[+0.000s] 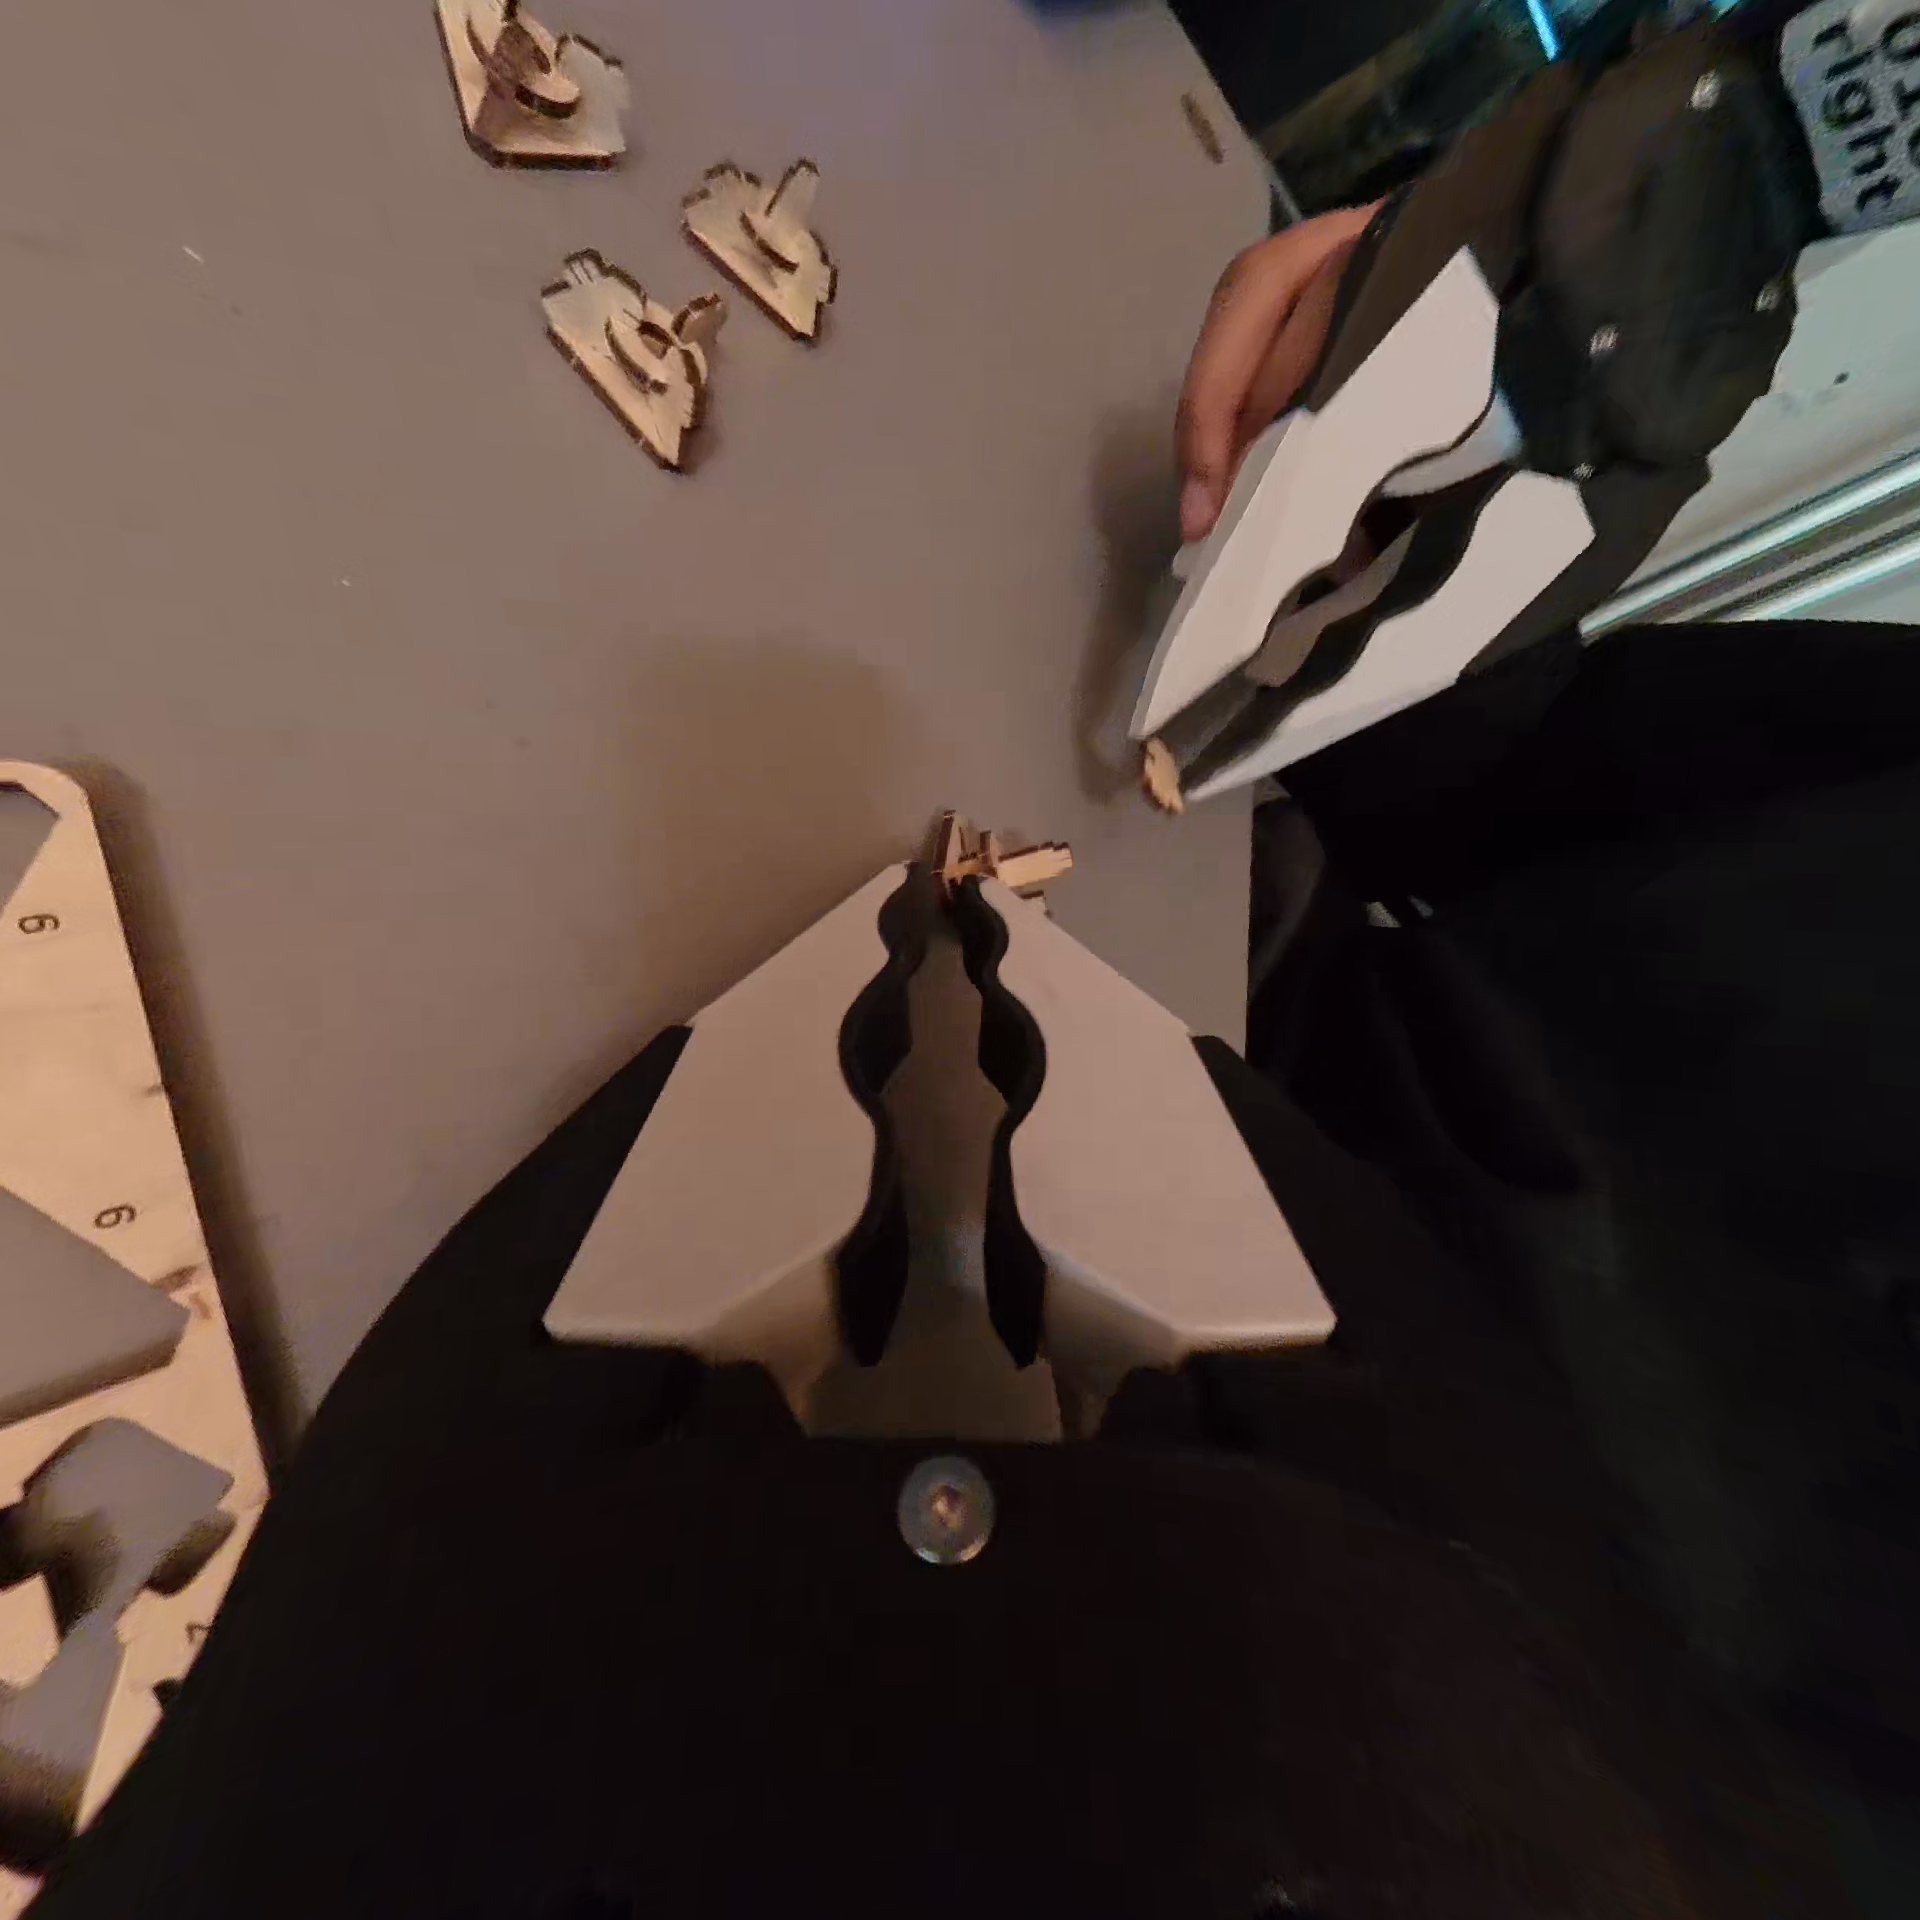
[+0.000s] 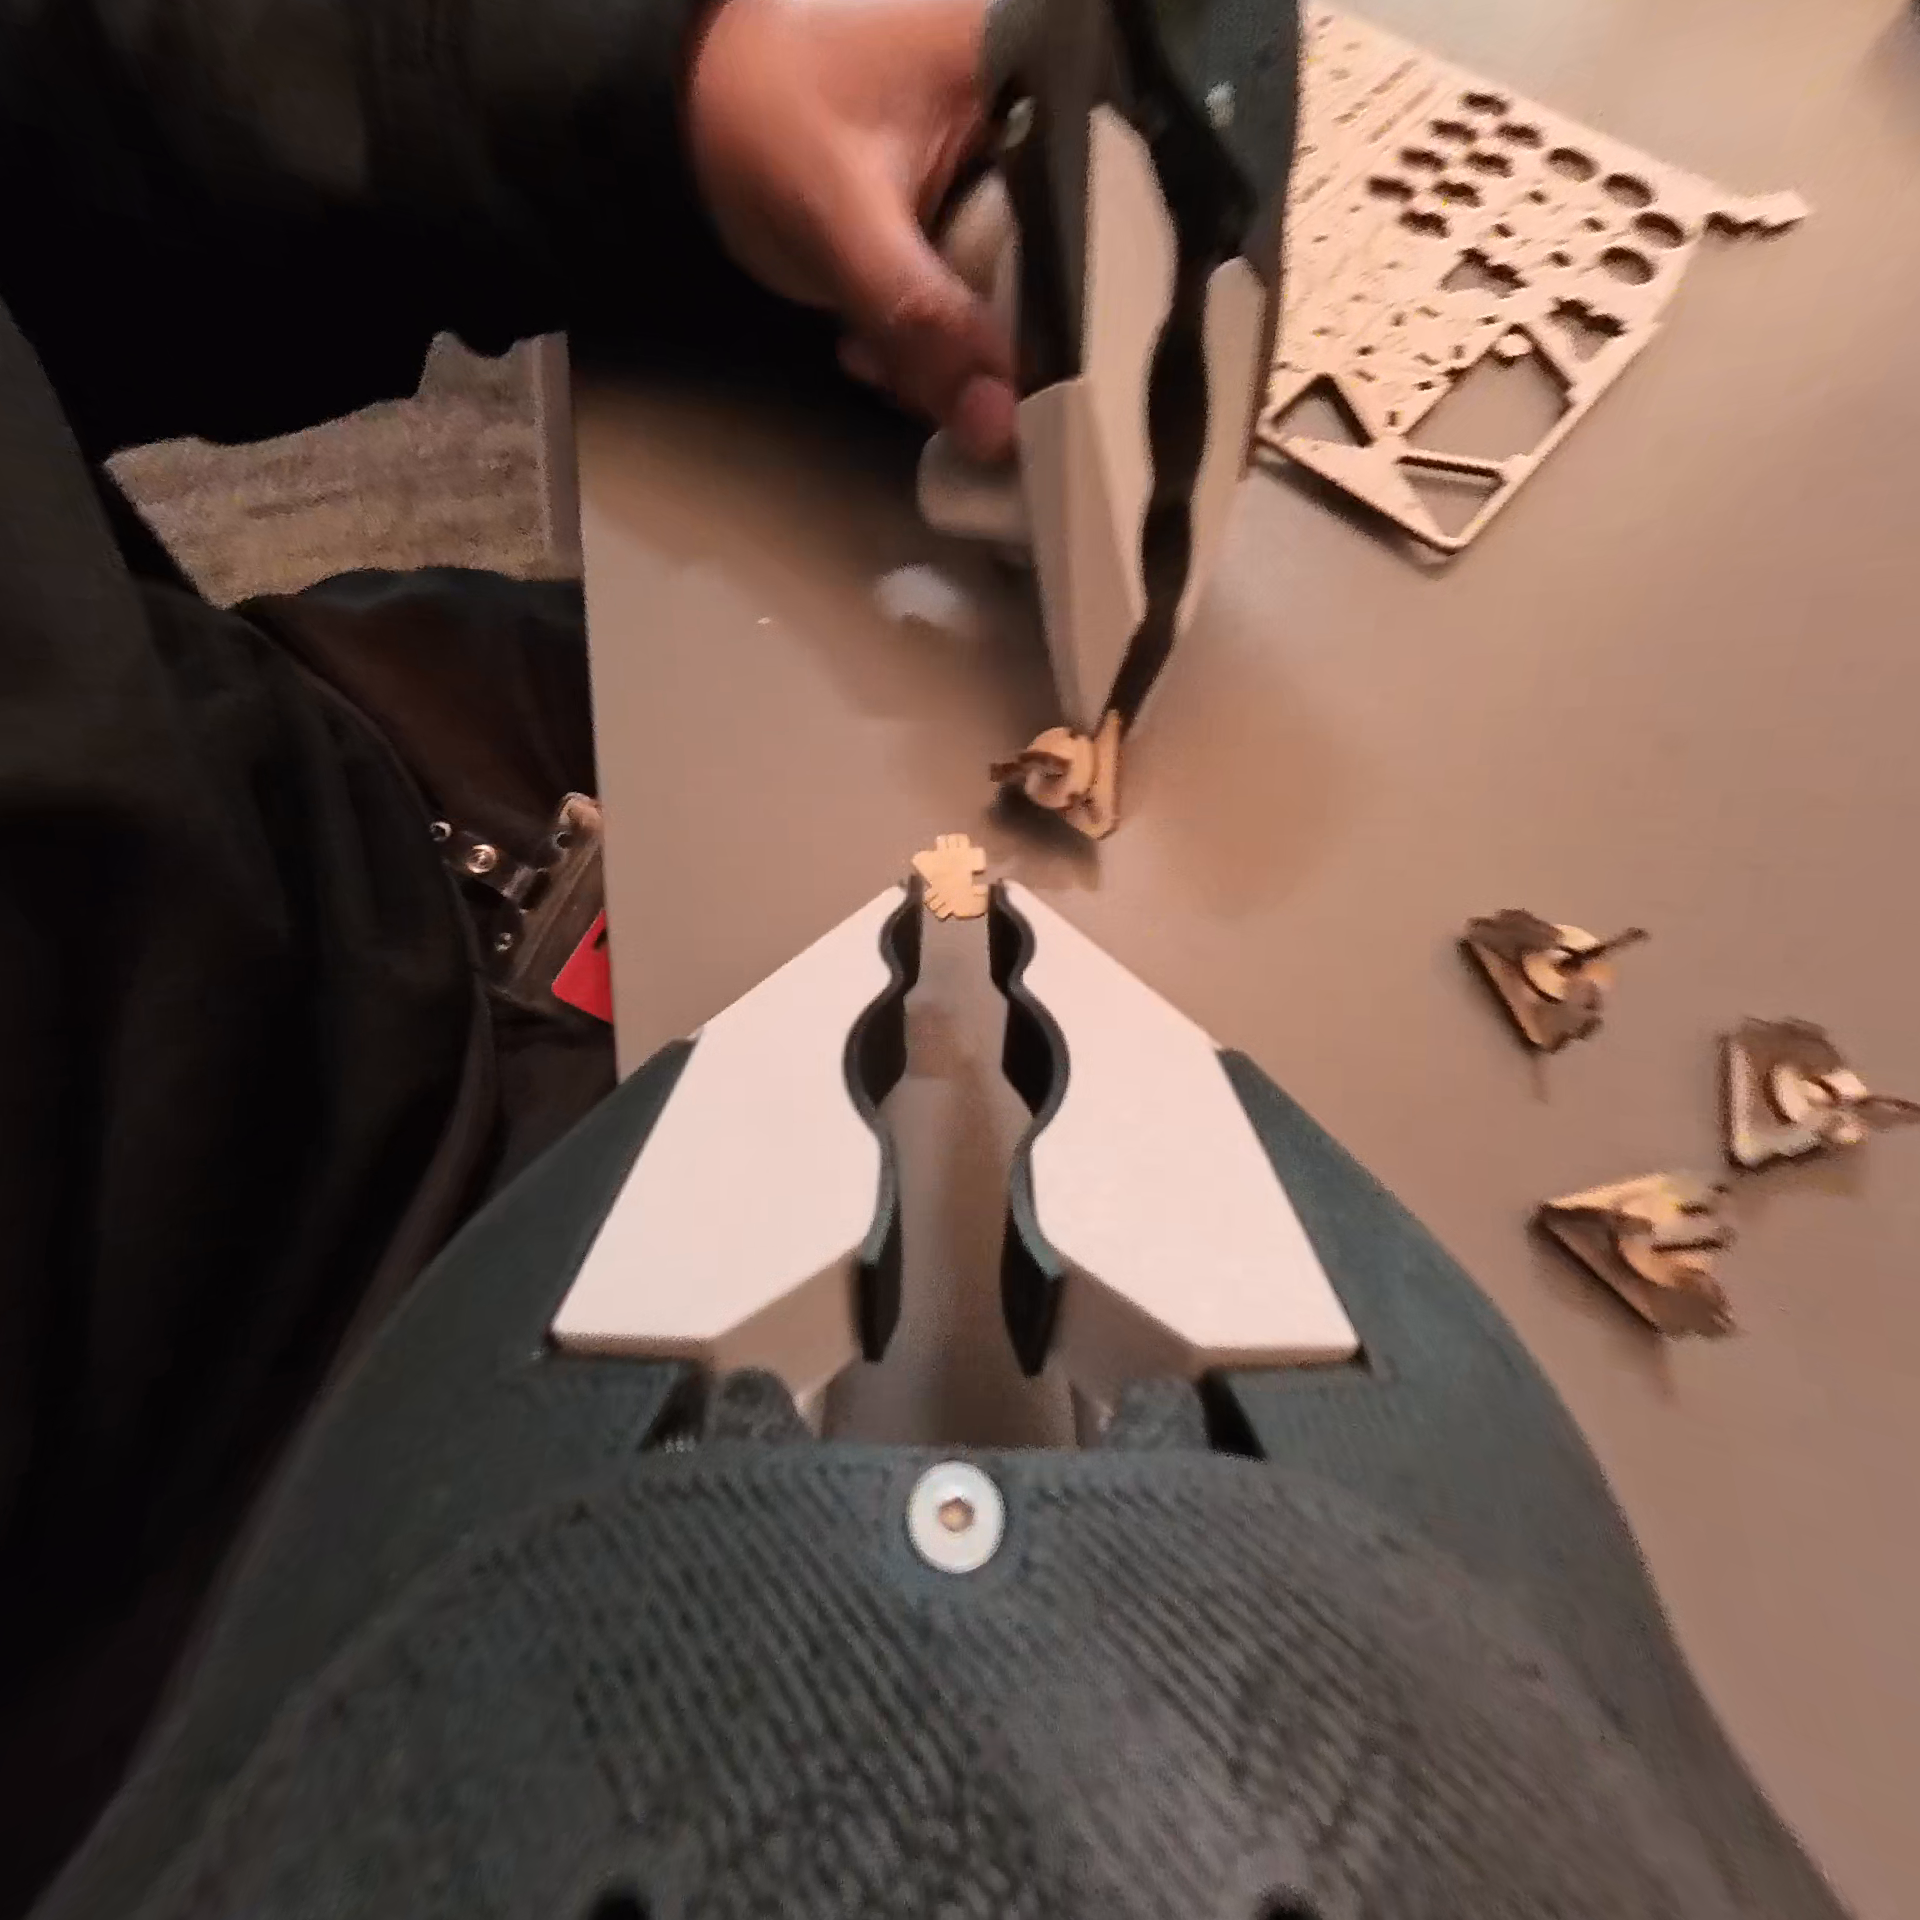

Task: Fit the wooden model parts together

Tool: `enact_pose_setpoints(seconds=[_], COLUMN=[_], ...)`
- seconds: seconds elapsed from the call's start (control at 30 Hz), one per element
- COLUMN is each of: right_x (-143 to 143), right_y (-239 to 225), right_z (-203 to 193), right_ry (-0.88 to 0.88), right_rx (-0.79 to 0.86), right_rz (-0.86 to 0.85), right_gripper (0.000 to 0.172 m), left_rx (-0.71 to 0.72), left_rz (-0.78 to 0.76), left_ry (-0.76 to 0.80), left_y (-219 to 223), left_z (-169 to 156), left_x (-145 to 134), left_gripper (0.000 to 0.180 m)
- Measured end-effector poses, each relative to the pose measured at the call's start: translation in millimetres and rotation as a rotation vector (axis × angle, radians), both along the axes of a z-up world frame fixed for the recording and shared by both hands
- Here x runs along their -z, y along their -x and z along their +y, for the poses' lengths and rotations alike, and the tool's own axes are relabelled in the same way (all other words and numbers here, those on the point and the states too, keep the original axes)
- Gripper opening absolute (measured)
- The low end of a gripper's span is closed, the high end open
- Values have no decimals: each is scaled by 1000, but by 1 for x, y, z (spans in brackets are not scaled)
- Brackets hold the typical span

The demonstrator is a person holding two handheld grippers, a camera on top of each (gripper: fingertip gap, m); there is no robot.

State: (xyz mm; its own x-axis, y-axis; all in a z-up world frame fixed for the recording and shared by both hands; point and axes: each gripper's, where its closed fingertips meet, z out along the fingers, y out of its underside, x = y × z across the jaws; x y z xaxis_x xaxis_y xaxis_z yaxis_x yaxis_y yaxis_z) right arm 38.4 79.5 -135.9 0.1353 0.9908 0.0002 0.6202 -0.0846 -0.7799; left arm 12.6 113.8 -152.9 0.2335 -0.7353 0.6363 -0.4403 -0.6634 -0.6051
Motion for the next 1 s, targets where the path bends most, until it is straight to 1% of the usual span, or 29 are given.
enact_pose_setpoints(seconds=[0.07,0.1,0.17,0.2,0.27,0.3,0.37,0.43,0.5,0.53,0.6,0.67,0.7,0.77,0.87,0.9,0.93,1.0], right_x=[-4,-6,-9,-10,-13,-16,-26,-40,-46,-45,-42,-38,-39,-41,-43,-42,-42,-43], right_y=[-6,-8,-9,-8,-7,-7,-5,1,6,8,11,16,17,19,24,24,25,25], right_z=[11,15,20,22,26,29,37,39,37,37,38,36,36,32,25,24,24,24], right_ry=[-25,-31,-36,-39,-64,-90,-173,-298,-467,-561,-731,-824,-856,-908,-932,-944,-965,-1013], right_rx=[45,60,81,87,102,114,143,143,124,116,107,85,83,64,26,21,15,10], right_rz=[20,31,57,69,86,98,149,219,224,193,107,53,41,38,49,38,23,3], right_gripper=[11,11,11,11,11,11,11,11,11,11,11,11,11,11,11,11,11,11], left_rx=[2,-7,-62,-92,-126,-116,-19,74,124,128,113,100,88,71,90,96,112,126], left_rz=[-1,-12,-53,-87,-162,-194,-290,-397,-454,-449,-410,-403,-392,-388,-409,-396,-380,-342], left_ry=[-6,-2,-14,-38,-121,-167,-193,-127,-64,-51,-72,-107,-113,-100,-79,-79,-79,-87], left_y=[0,0,2,4,8,9,5,-2,-6,-8,-9,-7,-6,-6,-7,-7,-9,-11], left_z=[0,2,11,17,25,25,9,-9,-19,-20,-17,-15,-13,-10,-13,-14,-17,-19], left_x=[0,-2,-8,-14,-30,-37,-52,-66,-72,-70,-65,-64,-62,-61,-63,-61,-58,-53], left_gripper=[7,11,28,32,33,34,24,24,25,24,23,14,9,14,13,11,3,1])
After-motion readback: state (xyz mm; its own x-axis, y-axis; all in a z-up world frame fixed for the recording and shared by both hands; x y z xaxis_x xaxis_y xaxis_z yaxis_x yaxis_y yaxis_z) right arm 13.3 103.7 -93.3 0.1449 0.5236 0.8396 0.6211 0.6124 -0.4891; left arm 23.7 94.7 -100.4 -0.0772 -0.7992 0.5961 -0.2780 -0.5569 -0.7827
